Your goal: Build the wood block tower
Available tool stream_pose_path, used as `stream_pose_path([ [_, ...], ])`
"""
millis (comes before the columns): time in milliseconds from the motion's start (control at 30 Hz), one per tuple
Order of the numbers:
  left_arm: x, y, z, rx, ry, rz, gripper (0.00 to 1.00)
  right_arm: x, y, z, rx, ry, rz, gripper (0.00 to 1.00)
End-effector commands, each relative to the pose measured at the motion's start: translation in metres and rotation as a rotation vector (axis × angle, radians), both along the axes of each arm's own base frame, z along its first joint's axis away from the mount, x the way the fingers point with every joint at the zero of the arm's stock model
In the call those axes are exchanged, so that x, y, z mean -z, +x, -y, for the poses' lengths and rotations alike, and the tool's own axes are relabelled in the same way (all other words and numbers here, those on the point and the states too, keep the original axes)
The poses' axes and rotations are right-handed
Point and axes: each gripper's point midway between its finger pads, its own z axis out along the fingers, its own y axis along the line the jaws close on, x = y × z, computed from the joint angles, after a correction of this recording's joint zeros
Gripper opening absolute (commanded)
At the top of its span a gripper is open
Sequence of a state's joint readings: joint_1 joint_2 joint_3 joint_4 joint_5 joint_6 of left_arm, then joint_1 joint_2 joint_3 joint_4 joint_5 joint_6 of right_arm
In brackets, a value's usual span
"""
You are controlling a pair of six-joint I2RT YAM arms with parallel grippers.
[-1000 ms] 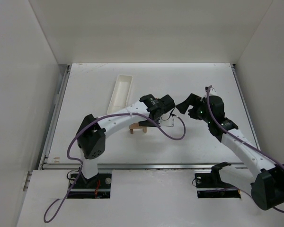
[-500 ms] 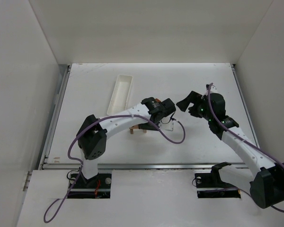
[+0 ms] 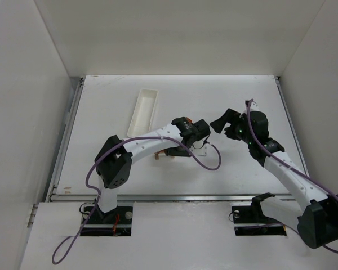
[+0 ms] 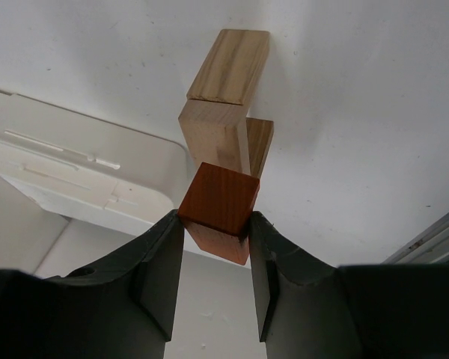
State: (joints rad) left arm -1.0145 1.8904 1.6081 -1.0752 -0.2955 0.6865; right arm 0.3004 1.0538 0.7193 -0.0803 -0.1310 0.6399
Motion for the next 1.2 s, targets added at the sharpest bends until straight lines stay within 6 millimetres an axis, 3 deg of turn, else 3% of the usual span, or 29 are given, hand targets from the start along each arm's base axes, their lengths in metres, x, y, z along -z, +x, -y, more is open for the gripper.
stream_pose_path([
  [0,-0.007,-0.007,-0.003,-0.048,-0.012,-0.002,0.0,-0.008,-0.001,0.002,-0.009,-0.005,0.041,0.93],
  [500,-0.005,0.002,-0.014,-0.053,0.057,0.061,0.0,-0.011,-0.005,0.007,-0.003,-0.01,0.055,0.93],
  [1167,-0.004,0.007,-0.002,-0.034,0.016,0.061,0.0,-0.007,-0.005,0.008,0.005,-0.016,0.047,0.93],
])
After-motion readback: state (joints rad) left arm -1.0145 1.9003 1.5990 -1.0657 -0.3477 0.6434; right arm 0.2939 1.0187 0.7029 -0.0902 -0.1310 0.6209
